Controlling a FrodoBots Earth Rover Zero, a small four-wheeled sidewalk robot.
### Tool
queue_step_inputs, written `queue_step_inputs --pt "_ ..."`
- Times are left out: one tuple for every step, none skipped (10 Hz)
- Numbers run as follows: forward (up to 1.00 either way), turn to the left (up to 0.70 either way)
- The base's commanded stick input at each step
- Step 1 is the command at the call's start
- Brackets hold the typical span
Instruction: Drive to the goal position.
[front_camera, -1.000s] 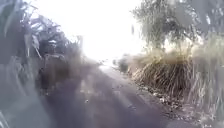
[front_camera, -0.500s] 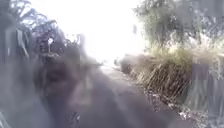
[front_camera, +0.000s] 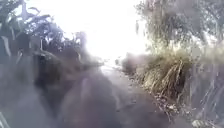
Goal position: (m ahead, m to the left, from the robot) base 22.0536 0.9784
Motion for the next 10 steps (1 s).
queue_step_inputs --pt "1.0 0.0" --pt "1.0 0.0" --pt "1.0 0.0" --pt "1.0 0.0" --pt "1.0 0.0" --pt "1.0 0.0" --pt "1.0 0.0" --pt "1.0 0.0" --pt "1.0 0.0" --pt "1.0 0.0"
